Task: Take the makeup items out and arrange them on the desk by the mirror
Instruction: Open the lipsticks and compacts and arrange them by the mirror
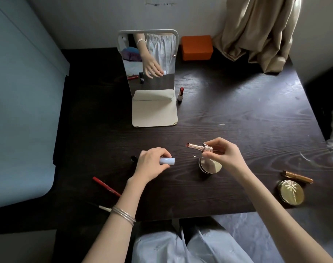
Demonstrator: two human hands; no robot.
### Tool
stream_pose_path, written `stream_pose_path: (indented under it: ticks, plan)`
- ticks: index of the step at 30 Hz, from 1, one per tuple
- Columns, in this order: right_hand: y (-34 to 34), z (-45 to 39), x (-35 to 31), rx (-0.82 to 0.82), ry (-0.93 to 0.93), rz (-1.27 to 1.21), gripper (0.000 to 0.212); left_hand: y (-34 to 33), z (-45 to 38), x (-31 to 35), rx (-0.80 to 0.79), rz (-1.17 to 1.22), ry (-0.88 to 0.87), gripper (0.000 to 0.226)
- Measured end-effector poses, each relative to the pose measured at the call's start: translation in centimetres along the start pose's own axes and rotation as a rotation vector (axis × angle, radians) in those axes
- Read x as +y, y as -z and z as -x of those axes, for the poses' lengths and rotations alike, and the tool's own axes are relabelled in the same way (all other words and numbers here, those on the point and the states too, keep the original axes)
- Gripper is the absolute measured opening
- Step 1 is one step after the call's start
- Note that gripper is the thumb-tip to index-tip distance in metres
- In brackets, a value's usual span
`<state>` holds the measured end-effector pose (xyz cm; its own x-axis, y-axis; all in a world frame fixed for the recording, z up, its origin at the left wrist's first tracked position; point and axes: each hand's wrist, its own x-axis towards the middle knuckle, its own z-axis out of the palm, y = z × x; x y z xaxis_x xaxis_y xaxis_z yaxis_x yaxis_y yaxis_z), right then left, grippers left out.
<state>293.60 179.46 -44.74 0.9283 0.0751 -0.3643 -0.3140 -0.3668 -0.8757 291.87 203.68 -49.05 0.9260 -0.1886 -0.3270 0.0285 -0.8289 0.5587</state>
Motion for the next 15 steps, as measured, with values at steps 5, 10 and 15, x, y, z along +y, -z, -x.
stream_pose_path:
  ticks: [5,10,15]
  plan:
    - [0.0,0.9,1.7,-0.019,-0.040,0.000,0.027,-2.6,-0.3,0.1,0.062,-0.058,0.031,0.023]
    - [0.0,1.1,2.8,-0.011,-0.084,-0.032,0.026,-4.1,-0.6,0.1,0.137,-0.031,0.079,0.023]
    - [-0.1,1.1,3.0,-0.018,-0.102,-0.035,0.026,-4.2,-0.9,-0.1,0.145,-0.019,0.096,0.032]
